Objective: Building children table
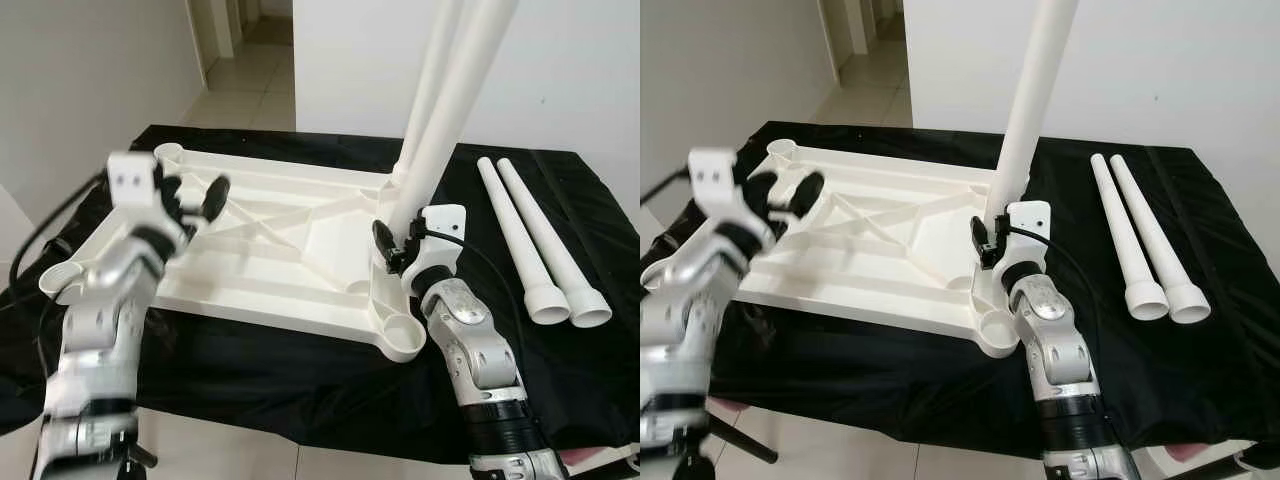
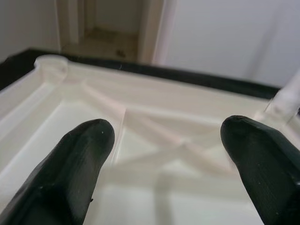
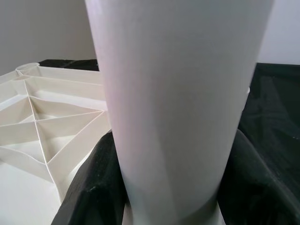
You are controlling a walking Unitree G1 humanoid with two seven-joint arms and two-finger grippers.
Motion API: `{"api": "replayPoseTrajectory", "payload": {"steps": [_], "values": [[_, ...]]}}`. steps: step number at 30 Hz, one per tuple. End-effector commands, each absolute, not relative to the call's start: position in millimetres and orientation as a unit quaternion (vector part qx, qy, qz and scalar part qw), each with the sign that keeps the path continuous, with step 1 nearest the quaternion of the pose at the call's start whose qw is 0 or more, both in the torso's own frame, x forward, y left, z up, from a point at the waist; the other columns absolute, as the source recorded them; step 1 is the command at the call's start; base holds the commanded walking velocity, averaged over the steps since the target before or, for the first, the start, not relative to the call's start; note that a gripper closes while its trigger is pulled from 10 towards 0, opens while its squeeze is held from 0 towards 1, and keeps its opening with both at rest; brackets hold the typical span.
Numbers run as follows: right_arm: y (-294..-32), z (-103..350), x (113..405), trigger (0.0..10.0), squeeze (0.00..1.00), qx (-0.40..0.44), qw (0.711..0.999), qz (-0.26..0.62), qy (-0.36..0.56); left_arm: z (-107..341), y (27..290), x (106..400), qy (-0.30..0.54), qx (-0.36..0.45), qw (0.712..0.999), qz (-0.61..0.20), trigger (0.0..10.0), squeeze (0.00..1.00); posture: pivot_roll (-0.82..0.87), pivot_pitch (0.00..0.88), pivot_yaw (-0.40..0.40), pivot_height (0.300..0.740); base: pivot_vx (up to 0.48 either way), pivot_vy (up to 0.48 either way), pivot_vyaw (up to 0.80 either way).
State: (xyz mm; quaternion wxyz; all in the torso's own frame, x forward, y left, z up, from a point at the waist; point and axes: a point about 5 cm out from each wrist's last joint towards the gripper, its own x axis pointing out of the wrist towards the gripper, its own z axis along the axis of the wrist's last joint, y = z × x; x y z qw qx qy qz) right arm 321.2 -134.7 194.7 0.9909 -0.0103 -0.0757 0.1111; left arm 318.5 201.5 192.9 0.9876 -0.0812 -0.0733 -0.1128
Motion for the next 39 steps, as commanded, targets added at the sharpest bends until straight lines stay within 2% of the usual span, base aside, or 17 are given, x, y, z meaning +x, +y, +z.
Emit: {"api": "replayPoseTrajectory", "payload": {"steps": [1, 10, 15, 20, 24, 30, 39], "values": [[-135.3, 200.6, 319.1, 10.0, 0.0, -0.008, 0.989, 0.112, -0.092, 193.1, 202.4, 311.1, -0.091, -0.071, 0.986, -0.118, 10.0, 0.0, -0.01, 0.034, 0.061, 0.74, 0.0, 0.0, 0.0], [-138.2, 200.8, 318.1, 10.0, 0.0, -0.003, 0.989, 0.113, -0.097, 161.6, 191.1, 284.1, -0.075, -0.024, 0.982, -0.171, 10.0, 0.0, 0.02, 0.032, 0.047, 0.74, 0.0, 0.0, 0.0], [-137.3, 197.9, 321.5, 10.0, 0.0, -0.004, 0.989, 0.116, -0.09, 147.3, 173.4, 271.0, -0.059, 0.015, 0.969, -0.241, 10.0, 0.0, 0.04, 0.042, 0.032, 0.74, 0.0, 0.0, 0.0], [-138.9, 196.8, 323.0, 10.0, 0.0, -0.006, 0.989, 0.118, -0.089, 131.8, 151.0, 267.9, -0.04, 0.043, 0.947, -0.314, 10.0, 0.0, 0.03, 0.036, 0.028, 0.74, 0.0, 0.0, 0.0], [-138.9, 193.3, 321.5, 10.0, 0.0, -0.01, 0.989, 0.118, -0.084, 128.1, 143.7, 268.2, -0.027, 0.021, 0.942, -0.333, 10.0, 0.0, 0.03, 0.034, 0.029, 0.74, 0.0, 0.0, 0.0], [-145.5, 183.2, 305.3, 10.0, 0.0, -0.023, 0.99, 0.12, -0.072, 132.3, 105.9, 271.2, -0.052, 0.051, 0.909, -0.411, 10.0, 0.0, 0.03, 0.03, 0.021, 0.74, 0.0, 0.0, 0.0], [-148.8, 175.4, 296.8, 10.0, 0.0, -0.037, 0.991, 0.112, -0.065, 127.2, 99.7, 271.8, -0.052, 0.065, 0.899, -0.429, 10.0, 0.0, 0.03, 0.025, 0.023, 0.74, 0.0, 0.0, 0.0]]}}
